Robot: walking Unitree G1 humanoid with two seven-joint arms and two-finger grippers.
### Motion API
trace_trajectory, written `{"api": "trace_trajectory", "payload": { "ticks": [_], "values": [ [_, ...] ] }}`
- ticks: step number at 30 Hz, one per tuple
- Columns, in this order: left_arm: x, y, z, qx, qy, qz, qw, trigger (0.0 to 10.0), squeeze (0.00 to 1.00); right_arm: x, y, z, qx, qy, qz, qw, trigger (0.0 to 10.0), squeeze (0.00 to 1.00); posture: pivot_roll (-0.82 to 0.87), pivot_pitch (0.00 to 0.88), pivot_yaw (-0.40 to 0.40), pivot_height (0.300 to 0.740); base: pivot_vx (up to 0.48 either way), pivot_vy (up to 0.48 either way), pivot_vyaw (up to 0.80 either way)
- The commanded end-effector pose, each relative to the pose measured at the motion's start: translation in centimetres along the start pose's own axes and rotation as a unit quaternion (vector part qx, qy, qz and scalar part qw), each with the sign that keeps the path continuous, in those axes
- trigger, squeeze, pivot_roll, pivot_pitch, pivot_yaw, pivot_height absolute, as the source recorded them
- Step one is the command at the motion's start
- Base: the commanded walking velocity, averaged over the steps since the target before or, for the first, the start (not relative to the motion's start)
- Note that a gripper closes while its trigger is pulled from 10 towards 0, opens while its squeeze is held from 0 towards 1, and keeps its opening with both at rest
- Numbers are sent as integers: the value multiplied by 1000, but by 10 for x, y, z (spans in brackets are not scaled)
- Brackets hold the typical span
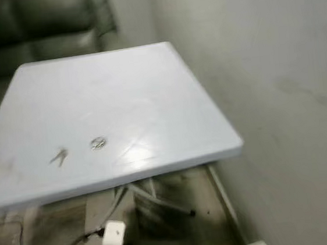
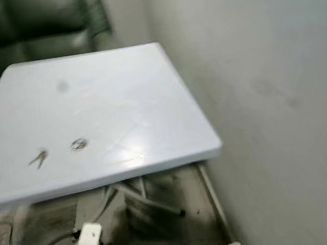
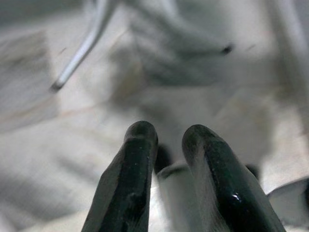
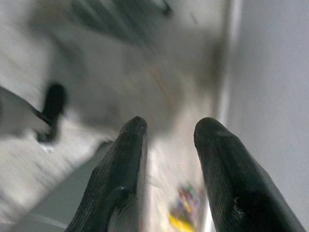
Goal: Hang keys on a hook
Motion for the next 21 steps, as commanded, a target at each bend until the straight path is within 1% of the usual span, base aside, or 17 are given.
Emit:
{"api": "trace_trajectory", "payload": {
  "ticks": [1, 6, 8, 11, 14, 15, 16, 17, 19, 21],
  "values": [
    [11, 9, -3, 13, -11, 1, 1000, 10000, 0, 5, -13, 3, -17, -5, -3, 1000, 10000, 0, -105, 0, 3, 740, 0, 0, 794],
    [11, 10, -4, 14, -12, 8, 1000, 10000, 0, 5, -11, 3, -12, -6, -11, 1000, 10000, 0, -103, 0, 4, 740, 0, 0, 794],
    [11, 10, -4, 14, -12, 7, 1000, 10000, 0, 4, -10, 3, -5, -6, -26, 1000, 10000, 0, -103, 0, 4, 740, 0, 0, 650],
    [11, 10, -4, 15, -13, 7, 1000, 10000, 0, 4, -8, 3, 4, -3, -49, 999, 10000, 0, -101, 0, 5, 740, 0, 0, 0],
    [12, 14, -4, 29, -20, 8, 999, 10000, 0, 2, -5, 3, 16, 3, -54, 998, 10000, 0, -101, 0, 5, 740, 0, 0, 0],
    [16, 20, -4, 44, -30, 7, 999, 10000, 0, 4, 1, 3, 35, 3, -65, 997, 10000, 0, -100, 0, 5, 740, 0, 0, 0],
    [17, 23, -4, 49, -35, 6, 998, 10000, 0, 4, 4, 3, 43, 4, -68, 997, 10000, 0, -101, 0, 6, 740, 0, 0, 0],
    [22, 32, -4, 71, -52, -3, 996, 10000, 0, 7, 14, 3, 71, 7, -68, 995, 10000, 0, -102, 0, 6, 740, 0, 0, 0],
    [27, 41, -4, 92, -68, -7, 993, 10000, 0, 9, 23, 4, 95, 10, -65, 993, 10000, 0, -102, 0, 6, 740, 0, 0, 0],
    [34, 52, -2, 122, -92, -14, 988, 10000, 0, 12, 39, 5, 138, 20, -48, 989, 10000, 0, -104, 0, 10, 740, 0, 0, 0]
  ]
}}
Point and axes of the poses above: a point about 5 cm out from each wrist's last joint towards the gripper, its own z axis pointing back from the gripper into the wrist, its own y axis along the axis of the wrist's last joint, x = y × z, the point moved 4 cm from there along -z, pointing out of the wrist towards the gripper, and after that the axes turned 9 degrees about z, right-handed, at the moved point
